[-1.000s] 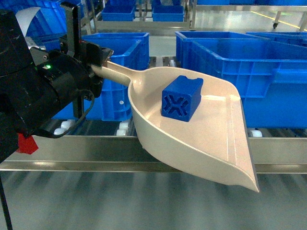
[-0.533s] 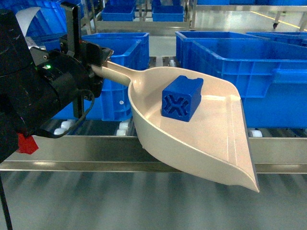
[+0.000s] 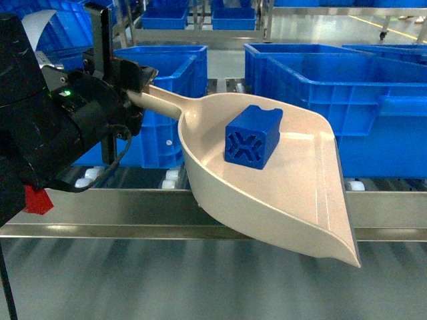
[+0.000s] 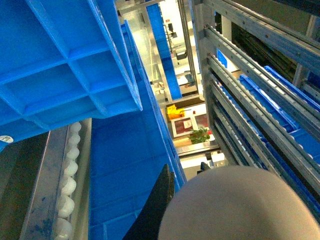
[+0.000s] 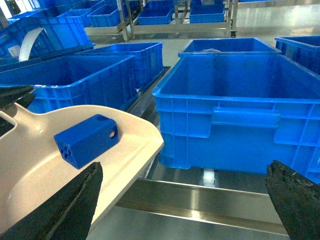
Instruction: Place part in tray to right shelf
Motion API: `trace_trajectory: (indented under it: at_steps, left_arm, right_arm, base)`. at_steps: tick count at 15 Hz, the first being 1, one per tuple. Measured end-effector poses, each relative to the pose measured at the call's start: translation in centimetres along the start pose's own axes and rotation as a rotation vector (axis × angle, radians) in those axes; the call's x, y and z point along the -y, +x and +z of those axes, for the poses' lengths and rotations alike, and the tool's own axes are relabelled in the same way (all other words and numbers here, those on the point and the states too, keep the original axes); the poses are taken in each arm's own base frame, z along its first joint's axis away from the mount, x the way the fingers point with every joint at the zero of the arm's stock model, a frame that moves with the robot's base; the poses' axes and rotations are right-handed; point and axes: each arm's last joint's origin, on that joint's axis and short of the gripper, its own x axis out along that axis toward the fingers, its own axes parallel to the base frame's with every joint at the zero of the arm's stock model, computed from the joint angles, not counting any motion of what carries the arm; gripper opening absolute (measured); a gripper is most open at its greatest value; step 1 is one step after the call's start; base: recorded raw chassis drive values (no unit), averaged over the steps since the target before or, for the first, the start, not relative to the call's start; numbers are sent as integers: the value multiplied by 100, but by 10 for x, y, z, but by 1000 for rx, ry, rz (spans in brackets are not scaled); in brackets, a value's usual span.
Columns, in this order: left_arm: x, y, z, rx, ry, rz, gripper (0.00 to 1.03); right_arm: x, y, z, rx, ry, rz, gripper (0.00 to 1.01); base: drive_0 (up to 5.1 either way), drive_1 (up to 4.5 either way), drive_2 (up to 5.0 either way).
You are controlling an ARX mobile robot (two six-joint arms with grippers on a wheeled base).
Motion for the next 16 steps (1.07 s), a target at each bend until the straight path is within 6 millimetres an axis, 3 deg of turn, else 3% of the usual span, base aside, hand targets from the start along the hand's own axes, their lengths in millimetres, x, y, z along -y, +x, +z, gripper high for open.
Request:
trace_trajectory:
  at_steps: [16]
  left_arm:
    - [0, 0, 0, 0, 0, 0, 12]
  right_arm:
    - [0, 0, 0, 0, 0, 0, 98]
  base:
    - [0, 0, 0]
